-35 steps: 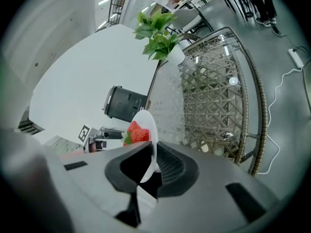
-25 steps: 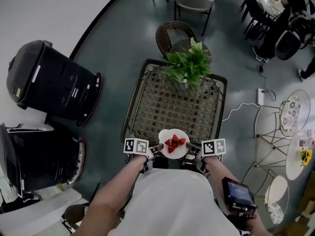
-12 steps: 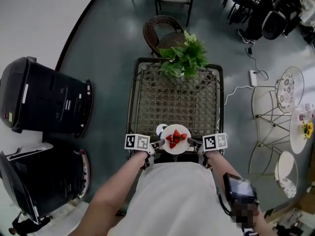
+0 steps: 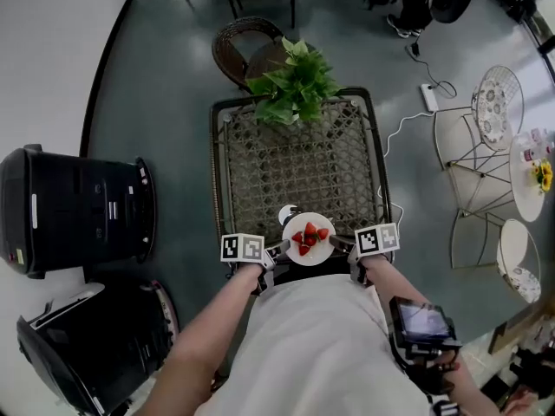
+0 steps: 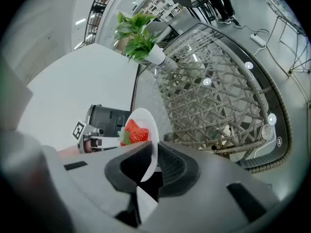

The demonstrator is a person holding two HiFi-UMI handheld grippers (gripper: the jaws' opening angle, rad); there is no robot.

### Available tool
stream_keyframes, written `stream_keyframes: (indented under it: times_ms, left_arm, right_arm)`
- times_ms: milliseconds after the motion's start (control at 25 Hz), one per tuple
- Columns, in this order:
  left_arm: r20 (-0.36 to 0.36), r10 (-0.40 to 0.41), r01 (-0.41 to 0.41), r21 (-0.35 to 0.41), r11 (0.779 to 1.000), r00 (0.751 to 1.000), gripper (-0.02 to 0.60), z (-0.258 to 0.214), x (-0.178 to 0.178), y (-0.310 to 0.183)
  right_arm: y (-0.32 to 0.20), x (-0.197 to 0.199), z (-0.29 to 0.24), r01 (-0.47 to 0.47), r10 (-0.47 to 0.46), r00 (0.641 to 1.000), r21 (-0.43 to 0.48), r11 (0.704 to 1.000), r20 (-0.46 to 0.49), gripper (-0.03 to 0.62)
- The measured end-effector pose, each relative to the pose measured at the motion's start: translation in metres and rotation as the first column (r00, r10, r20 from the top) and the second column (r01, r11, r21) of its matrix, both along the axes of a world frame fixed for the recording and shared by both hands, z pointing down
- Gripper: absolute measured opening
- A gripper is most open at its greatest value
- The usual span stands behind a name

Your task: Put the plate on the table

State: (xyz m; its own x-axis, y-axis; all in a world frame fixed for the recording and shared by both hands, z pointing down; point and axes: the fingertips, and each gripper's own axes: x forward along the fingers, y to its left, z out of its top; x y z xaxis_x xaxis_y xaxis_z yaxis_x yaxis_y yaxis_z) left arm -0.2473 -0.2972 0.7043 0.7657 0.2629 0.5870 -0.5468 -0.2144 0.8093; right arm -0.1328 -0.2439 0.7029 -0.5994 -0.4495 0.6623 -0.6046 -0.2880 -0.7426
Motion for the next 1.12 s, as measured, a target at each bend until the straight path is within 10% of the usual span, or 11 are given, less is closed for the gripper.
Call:
stream_keyframes:
  times_ms: [1120]
  left_arm:
    - [0.112,-0.018,0.023,-0.050,0.998,0.994,0.034,0.081,0.035,-0.015]
  right_arm:
    - [-0.015,0.035,0.081,0.007,-0.001,0.999,-0.104,0.995,0.051,0.026]
